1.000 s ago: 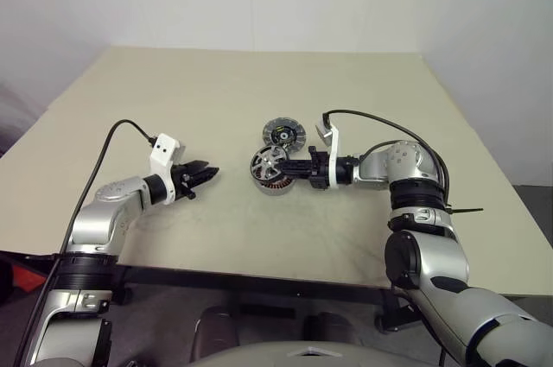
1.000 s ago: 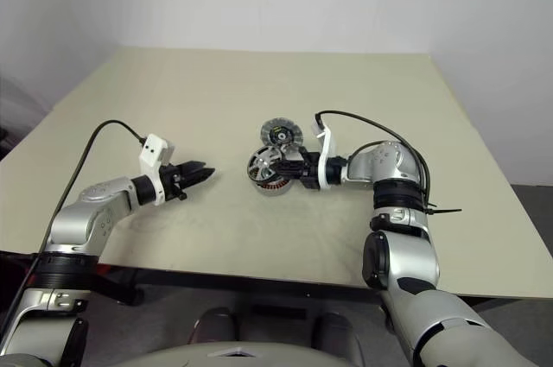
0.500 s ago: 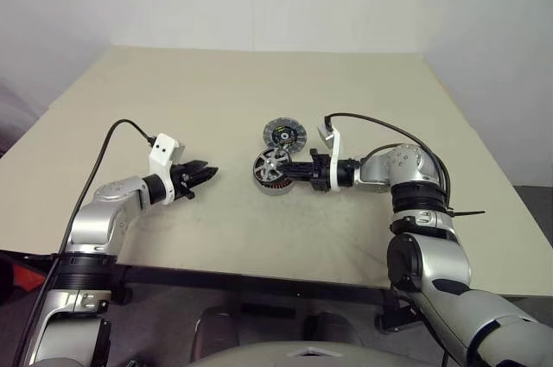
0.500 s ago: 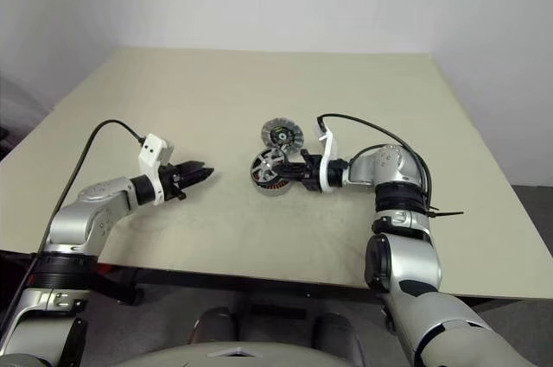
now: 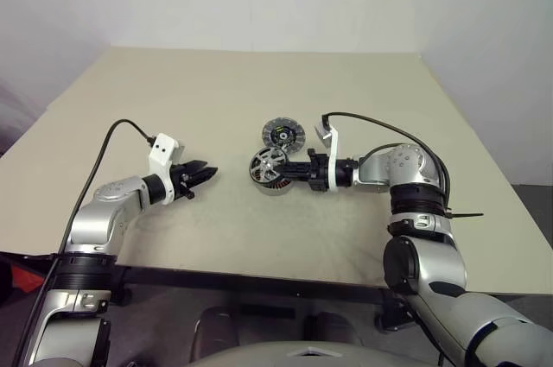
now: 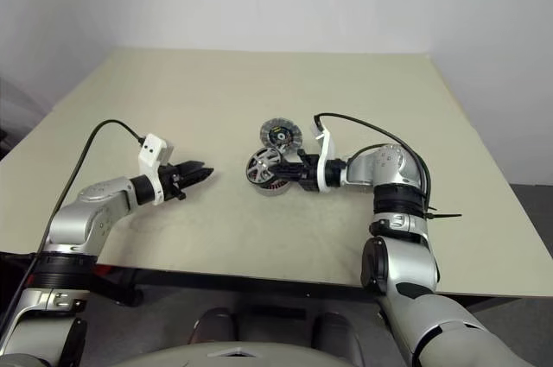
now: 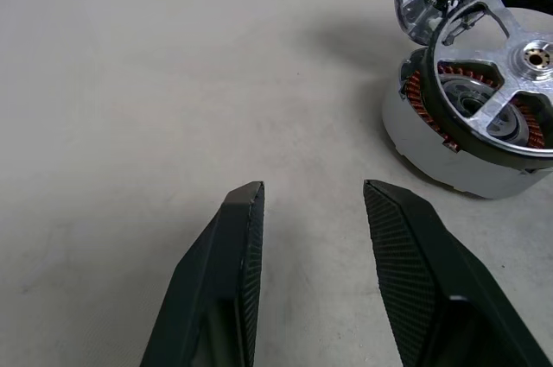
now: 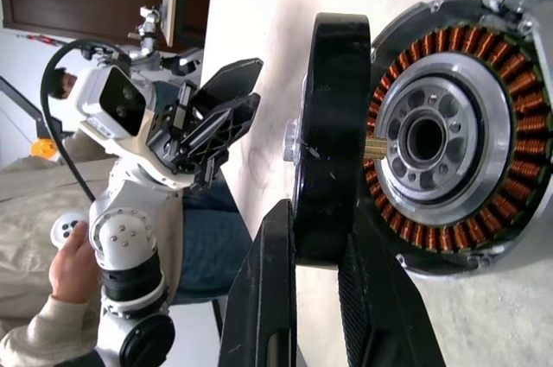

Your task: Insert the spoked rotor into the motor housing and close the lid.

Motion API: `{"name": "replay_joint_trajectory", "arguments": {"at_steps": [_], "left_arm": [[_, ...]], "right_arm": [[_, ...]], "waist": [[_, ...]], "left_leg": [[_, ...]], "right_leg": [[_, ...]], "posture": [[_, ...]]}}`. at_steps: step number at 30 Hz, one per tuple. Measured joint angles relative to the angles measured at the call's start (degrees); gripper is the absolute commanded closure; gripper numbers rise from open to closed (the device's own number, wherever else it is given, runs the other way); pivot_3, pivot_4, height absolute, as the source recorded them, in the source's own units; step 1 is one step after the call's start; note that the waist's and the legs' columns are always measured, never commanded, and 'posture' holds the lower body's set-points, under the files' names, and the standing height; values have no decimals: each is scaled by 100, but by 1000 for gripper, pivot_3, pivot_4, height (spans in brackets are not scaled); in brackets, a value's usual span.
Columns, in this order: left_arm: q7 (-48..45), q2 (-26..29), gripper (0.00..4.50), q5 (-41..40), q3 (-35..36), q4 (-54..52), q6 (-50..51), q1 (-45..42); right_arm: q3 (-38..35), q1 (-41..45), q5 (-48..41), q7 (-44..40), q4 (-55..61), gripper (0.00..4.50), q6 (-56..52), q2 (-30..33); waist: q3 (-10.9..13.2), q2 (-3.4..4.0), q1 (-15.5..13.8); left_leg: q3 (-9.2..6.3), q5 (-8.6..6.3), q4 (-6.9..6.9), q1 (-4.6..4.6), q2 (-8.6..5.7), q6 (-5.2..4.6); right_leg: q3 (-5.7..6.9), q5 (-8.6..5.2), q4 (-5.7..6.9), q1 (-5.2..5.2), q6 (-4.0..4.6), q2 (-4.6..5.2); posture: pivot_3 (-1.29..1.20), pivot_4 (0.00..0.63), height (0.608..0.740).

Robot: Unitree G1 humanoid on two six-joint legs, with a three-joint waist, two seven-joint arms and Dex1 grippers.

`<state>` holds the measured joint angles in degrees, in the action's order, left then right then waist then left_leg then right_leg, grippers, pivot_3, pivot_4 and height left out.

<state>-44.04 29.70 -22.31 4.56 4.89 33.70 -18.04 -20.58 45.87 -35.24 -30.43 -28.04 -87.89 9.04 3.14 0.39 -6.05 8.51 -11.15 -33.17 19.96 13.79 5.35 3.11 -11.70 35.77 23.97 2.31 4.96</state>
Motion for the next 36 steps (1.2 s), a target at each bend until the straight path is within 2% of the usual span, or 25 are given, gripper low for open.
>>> {"name": "replay_joint_trajectory", "arguments": {"at_steps": [6, 14, 36], "left_arm": [[55, 8, 2556, 0, 0, -1, 0, 12], [75, 55, 2556, 2, 3, 0, -1, 17], [76, 55, 2556, 5, 2, 12, 0, 15]], "right_arm": [[16, 6, -13, 12, -163, 4129, 125, -2], [345, -87, 8, -118, -136, 1645, 311, 146], [591, -141, -99, -623, 403, 1645, 858, 487]], "waist": [[-1, 1, 1], [-2, 1, -4], [-1, 1, 3]], "left_leg": [[0, 1, 0, -7, 0, 2], [-1, 1, 0, -9, 0, 2], [0, 1, 0, -7, 0, 1]], "right_leg": [[0, 0, 2, -5, 0, 0], [0, 0, -1, -10, 0, 0], [0, 0, -2, -9, 0, 0]], "posture": [[0, 0, 740], [0, 0, 740], [0, 0, 740]]}}
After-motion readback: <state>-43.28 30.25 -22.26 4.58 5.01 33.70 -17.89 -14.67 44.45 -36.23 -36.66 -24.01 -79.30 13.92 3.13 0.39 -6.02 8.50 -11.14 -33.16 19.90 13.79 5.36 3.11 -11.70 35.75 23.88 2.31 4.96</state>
